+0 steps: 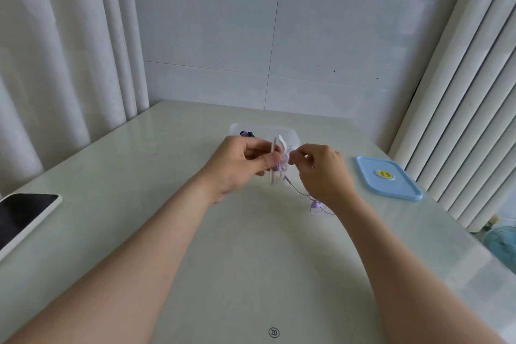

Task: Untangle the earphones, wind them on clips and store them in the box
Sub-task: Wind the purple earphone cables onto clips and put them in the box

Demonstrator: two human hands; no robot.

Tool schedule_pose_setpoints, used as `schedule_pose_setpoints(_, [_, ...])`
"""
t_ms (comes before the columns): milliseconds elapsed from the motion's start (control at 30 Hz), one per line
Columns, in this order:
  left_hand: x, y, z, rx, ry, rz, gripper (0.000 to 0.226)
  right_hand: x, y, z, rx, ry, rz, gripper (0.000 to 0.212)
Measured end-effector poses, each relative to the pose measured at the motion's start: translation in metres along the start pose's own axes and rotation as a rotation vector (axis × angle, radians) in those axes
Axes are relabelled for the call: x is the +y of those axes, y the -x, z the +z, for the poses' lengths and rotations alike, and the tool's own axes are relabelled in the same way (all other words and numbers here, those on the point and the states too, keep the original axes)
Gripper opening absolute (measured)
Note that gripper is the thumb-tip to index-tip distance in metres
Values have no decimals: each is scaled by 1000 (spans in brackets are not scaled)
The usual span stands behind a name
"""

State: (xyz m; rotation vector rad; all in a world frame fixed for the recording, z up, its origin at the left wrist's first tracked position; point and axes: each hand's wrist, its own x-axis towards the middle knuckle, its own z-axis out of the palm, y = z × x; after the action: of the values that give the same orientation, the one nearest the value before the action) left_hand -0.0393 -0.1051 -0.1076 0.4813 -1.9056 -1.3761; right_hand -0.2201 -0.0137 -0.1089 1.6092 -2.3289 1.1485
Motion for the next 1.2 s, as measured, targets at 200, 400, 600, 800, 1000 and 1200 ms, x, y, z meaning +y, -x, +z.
schedule_pose_setpoints(200, [0, -4, -3, 262, 196, -58, 22, -26, 14, -4, -247, -85, -169, 28])
schedule_pose_setpoints(400, [-6, -4, -5, 273, 101, -138, 21, -40, 25, -9, -341, -232, -256, 25])
schedule_pose_setpoints(600, [-6, 3, -3, -16, 14, -158, 28, -45, 18, -18, -64, -435, -150, 24])
schedule_pose_setpoints(800, [4, 8, 3, -190, 185, -179, 40, -23, 2, -14, 208, -271, -60, 19])
schedule_pose_setpoints(1000, [7, 8, 5, -210, 213, -145, 35, -13, 0, -12, 158, -162, -9, 18])
schedule_pose_setpoints(1200, [4, 2, 2, 51, 287, -64, 23, -14, 4, -7, -100, 2, 23, 31])
